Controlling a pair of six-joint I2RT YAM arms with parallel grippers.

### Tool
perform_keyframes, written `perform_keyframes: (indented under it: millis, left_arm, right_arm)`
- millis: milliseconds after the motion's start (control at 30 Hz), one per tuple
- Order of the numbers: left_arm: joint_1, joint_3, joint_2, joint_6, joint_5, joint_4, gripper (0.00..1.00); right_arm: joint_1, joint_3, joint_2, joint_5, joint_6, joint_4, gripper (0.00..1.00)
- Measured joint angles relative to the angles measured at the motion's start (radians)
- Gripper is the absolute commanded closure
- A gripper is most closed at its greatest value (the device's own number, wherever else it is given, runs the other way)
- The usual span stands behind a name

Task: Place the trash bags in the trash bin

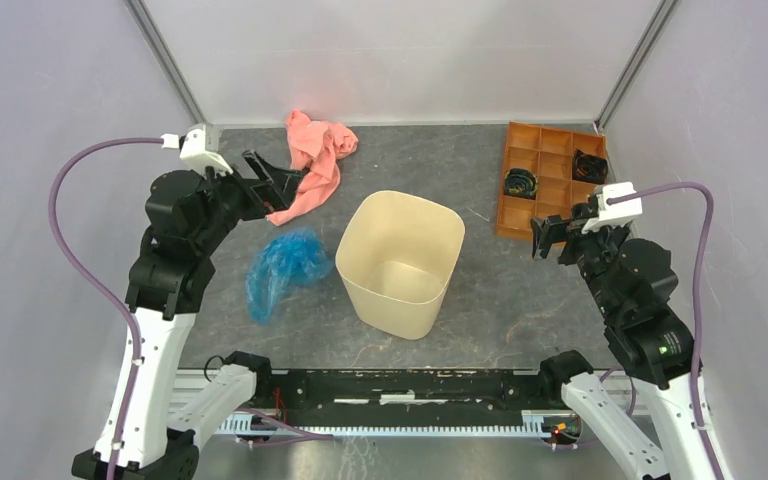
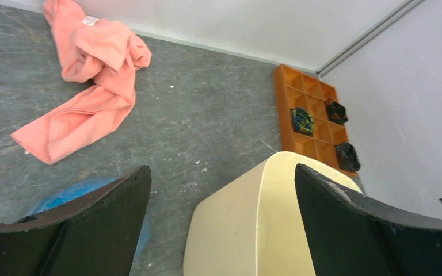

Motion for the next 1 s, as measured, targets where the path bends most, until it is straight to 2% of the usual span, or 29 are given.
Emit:
perform_keyframes:
  millis: [367, 567, 733, 933, 1000]
  left_arm:
    - [0.008, -0.044, 0.018, 0.046, -0.094, -0.111, 0.0]
    - [0.122, -0.087, 0.139, 0.046, -0.122, -0.103, 0.0]
    - [0.23, -0.179, 0.24, 0.045, -0.055, -0.03, 0.0]
    - [0.235, -0.302, 0.324, 0.046, 0.074, 0.039, 0.0]
    - [0.235, -0.333, 0.338, 0.046, 0.1, 0.043, 0.05]
  right_arm:
    - [-0.004, -0.031, -0.016, -0.14, 0.008, 0.052, 0.02]
    - [-0.004, -0.033, 0.009, -0.228, 0.011, 0.05, 0.02]
    - [-0.004, -0.015, 0.046, -0.293, 0.003, 0.037, 0.02]
    - [-0.004, -0.029, 0.013, -0.326, -0.032, 0.052, 0.02]
    - [-0.004, -0.031, 0.025, -0.326, -0.051, 0.051, 0.02]
